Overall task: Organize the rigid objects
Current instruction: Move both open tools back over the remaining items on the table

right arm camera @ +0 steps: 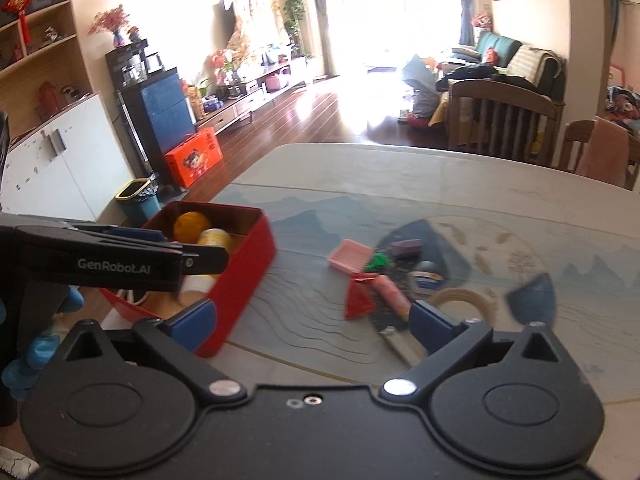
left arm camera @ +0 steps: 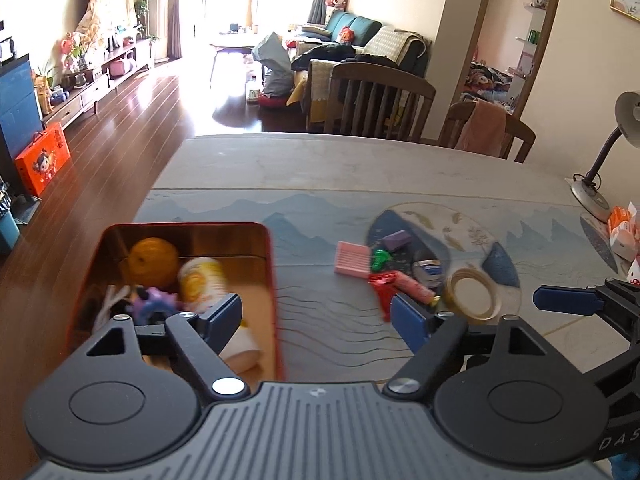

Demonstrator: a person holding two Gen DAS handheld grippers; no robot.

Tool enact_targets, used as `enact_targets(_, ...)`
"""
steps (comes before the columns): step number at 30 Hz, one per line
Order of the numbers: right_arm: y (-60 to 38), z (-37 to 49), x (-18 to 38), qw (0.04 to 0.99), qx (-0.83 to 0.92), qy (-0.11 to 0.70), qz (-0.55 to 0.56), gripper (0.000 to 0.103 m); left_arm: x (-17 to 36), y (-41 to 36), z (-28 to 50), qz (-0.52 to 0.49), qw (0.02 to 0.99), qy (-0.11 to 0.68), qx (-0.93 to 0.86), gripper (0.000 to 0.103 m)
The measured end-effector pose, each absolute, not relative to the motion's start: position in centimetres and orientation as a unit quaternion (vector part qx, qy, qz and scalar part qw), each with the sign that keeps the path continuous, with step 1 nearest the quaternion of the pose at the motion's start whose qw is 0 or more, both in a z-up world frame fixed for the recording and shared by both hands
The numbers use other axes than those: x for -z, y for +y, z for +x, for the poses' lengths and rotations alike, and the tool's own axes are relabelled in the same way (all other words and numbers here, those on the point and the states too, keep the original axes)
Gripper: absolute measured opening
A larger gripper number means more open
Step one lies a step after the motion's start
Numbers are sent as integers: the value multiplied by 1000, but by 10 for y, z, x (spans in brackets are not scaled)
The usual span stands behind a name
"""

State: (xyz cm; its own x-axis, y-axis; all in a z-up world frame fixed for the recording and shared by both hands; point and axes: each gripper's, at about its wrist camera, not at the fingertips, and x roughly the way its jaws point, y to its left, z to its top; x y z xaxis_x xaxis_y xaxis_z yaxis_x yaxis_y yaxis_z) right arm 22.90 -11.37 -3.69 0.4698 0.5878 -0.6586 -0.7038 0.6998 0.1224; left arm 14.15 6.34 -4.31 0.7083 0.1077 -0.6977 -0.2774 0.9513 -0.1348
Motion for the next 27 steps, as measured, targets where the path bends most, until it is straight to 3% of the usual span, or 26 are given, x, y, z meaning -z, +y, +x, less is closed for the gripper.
enact_targets(13, -165, 273, 50, 863, -347, 354, -96, 103, 65, 14, 196, -108, 911, 384, -100, 85)
enact_targets(27, -164, 322, 94, 846, -337, 390, -134, 102, 118, 16, 252, -115, 882, 440, -119, 85)
